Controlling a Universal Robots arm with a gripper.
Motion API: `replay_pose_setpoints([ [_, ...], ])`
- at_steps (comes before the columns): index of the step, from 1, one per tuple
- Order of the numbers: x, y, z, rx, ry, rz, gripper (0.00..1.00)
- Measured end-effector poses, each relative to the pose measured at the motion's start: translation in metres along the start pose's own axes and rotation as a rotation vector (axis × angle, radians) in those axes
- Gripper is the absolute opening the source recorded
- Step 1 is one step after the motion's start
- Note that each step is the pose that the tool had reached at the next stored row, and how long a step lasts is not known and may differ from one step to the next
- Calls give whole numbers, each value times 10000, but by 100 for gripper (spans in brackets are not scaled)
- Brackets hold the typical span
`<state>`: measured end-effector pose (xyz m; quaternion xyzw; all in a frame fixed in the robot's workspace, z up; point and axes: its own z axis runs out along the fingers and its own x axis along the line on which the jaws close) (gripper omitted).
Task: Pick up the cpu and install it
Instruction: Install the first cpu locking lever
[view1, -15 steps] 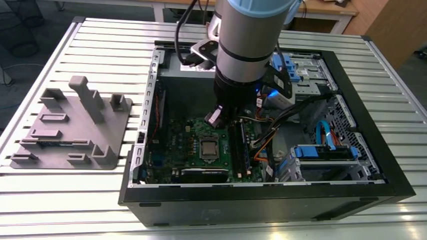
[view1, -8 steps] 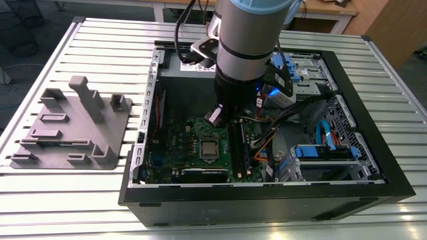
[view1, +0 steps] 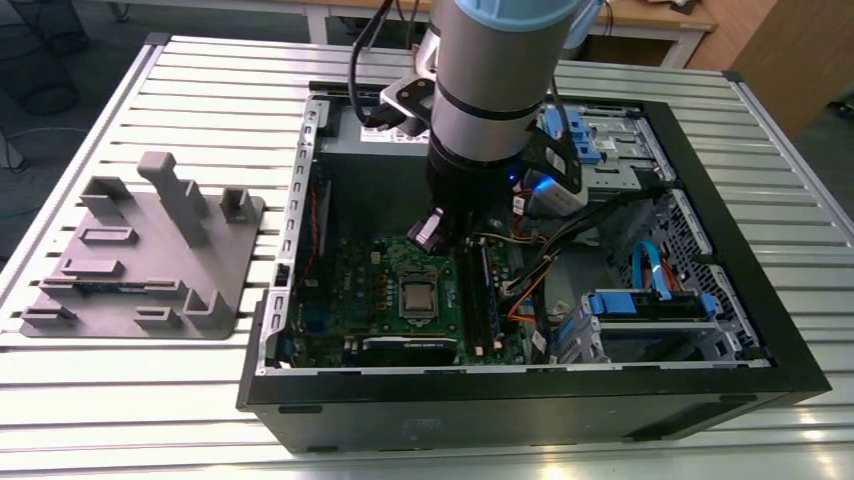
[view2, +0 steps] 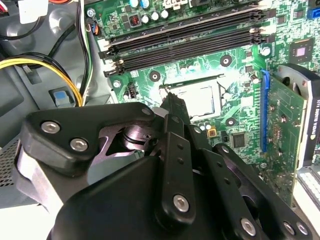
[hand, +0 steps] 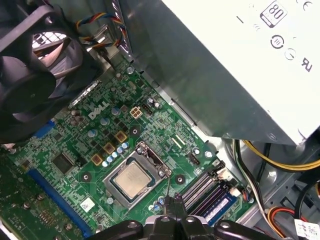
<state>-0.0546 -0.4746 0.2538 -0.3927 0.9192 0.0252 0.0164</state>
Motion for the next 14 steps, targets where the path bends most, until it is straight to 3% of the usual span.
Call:
replay_pose_setpoints([
  [5, -17, 34, 10, -1, -2, 0, 11],
  [14, -17, 35, 10, 0, -2, 11, 11],
])
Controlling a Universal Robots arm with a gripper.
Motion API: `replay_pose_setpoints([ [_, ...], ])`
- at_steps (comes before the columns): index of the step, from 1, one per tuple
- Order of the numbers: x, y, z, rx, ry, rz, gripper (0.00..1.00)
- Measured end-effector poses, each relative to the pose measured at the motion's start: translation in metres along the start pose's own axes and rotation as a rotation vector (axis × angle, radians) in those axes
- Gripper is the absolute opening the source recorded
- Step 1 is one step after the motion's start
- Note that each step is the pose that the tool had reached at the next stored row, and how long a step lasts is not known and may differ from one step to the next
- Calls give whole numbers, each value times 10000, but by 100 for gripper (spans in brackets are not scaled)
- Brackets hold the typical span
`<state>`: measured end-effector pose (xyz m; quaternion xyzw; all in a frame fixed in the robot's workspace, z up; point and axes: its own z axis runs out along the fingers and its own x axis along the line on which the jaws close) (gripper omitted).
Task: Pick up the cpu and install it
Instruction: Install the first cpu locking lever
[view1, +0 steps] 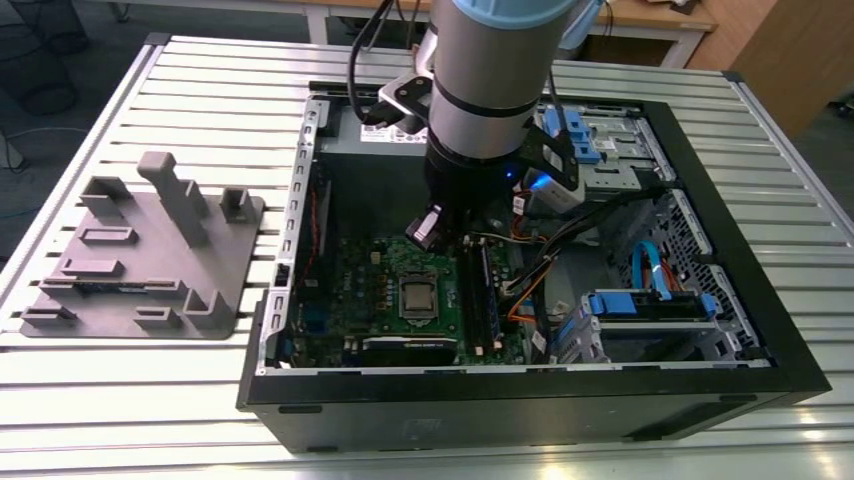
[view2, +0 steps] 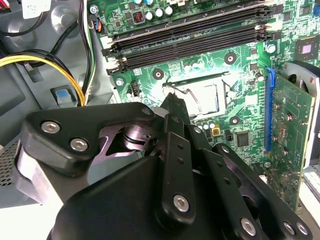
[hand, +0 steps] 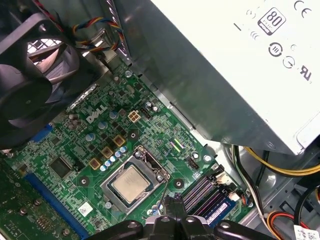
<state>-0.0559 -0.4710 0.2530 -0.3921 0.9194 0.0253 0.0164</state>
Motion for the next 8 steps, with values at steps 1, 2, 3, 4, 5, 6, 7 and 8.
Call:
replay_pose_setpoints([
  [1, 0, 0, 0, 0, 0, 2, 11],
  [2, 1, -1, 1, 2, -2, 38, 11],
  [3, 1, -1, 4, 8, -4, 130, 11],
  [4, 1, -1, 8, 16, -10, 252, 11],
  [5, 2, -2, 11, 24, -13, 385, 11],
  [6, 2, -2, 15, 33, -18, 530, 11],
  [7, 2, -2, 18, 42, -21, 663, 11],
  [8, 2, -2, 22, 52, -24, 796, 11],
])
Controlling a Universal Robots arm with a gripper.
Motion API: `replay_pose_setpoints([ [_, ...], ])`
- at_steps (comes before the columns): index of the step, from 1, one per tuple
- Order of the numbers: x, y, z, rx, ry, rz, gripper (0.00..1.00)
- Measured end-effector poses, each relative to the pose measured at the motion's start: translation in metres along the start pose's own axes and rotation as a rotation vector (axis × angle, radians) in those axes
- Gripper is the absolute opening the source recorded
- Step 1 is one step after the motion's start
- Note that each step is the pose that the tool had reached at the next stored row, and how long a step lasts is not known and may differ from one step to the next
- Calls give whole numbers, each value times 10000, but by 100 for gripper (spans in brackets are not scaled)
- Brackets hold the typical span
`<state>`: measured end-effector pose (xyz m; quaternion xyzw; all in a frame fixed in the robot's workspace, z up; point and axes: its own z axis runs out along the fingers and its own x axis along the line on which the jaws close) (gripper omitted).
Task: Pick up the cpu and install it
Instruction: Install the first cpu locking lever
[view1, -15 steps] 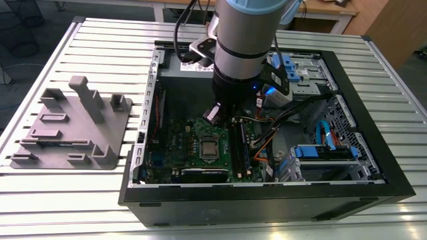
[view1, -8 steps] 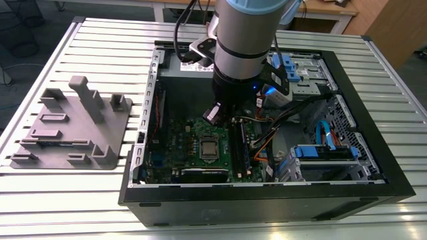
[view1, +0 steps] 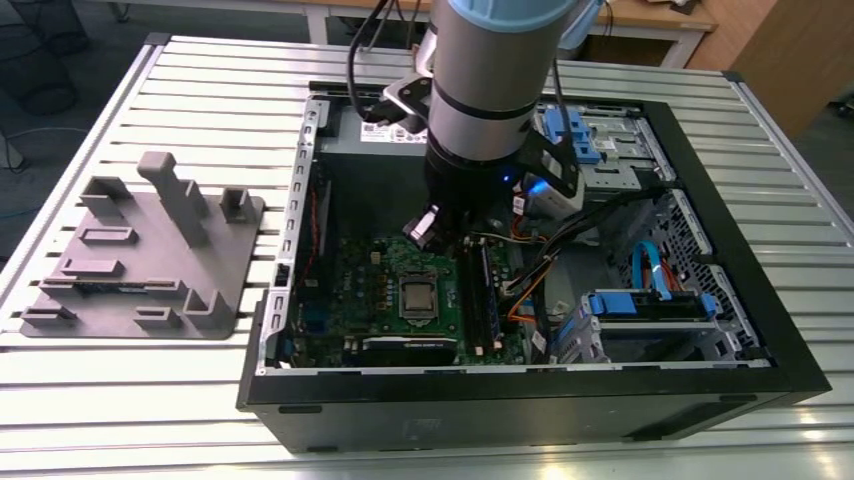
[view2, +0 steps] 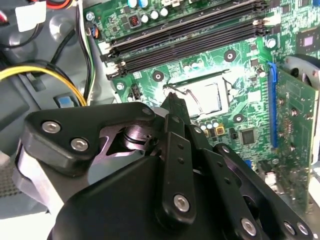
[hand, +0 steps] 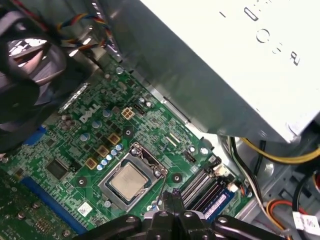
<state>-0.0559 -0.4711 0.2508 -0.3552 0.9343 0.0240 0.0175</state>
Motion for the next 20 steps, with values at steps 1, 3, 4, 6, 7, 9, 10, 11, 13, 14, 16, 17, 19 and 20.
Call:
replay_pose_setpoints([
  [1, 0, 0, 3, 11, -2, 121, 11],
  [3, 2, -1, 12, 38, 3, 283, 11],
  [4, 7, -1, 16, 45, 10, 314, 11],
  [6, 17, 3, 21, 50, 11, 322, 11],
  [7, 21, 6, 24, 51, 13, 321, 11],
  [9, 30, 5, 32, 55, 16, 323, 11],
  [10, 34, 3, 38, 56, 17, 329, 11],
  [11, 40, 0, 44, 58, 18, 336, 11],
  [13, 53, -3, 56, 62, 21, 353, 11],
  [14, 58, -6, 62, 64, 22, 360, 11],
  [16, 70, -13, 74, 69, 24, 388, 11],
  [17, 74, -17, 79, 74, 26, 412, 11],
  [19, 85, -30, 88, 85, 31, 469, 11],
  [20, 91, -36, 92, 87, 32, 498, 11],
])
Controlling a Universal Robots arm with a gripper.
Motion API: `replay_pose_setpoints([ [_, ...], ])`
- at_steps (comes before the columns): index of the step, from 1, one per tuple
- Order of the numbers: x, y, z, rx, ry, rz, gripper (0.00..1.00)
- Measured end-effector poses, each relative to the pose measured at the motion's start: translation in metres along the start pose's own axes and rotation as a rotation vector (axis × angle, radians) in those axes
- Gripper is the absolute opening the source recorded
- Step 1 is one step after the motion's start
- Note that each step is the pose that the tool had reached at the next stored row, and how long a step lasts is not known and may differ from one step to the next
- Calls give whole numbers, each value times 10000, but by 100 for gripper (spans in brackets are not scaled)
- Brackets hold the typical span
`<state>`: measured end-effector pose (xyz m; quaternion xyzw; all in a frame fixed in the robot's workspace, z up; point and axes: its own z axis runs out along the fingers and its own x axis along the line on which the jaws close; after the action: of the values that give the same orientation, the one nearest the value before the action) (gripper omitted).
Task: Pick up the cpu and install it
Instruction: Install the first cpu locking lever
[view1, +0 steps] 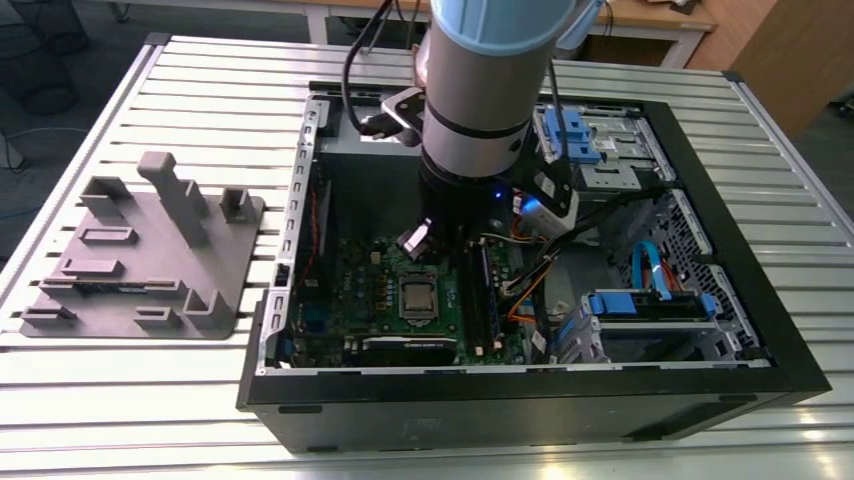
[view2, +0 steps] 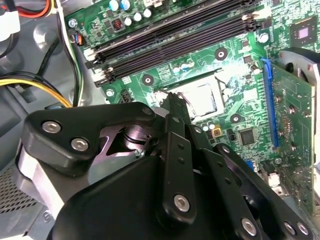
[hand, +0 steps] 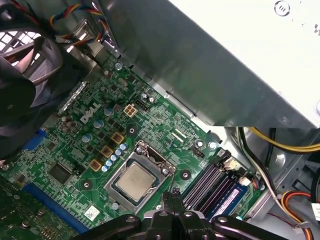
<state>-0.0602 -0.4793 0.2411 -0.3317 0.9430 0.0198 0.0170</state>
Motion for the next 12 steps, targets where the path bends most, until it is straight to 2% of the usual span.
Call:
replay_pose_setpoints([
  [12, 17, -19, 22, 18, 3, 169, 11],
])
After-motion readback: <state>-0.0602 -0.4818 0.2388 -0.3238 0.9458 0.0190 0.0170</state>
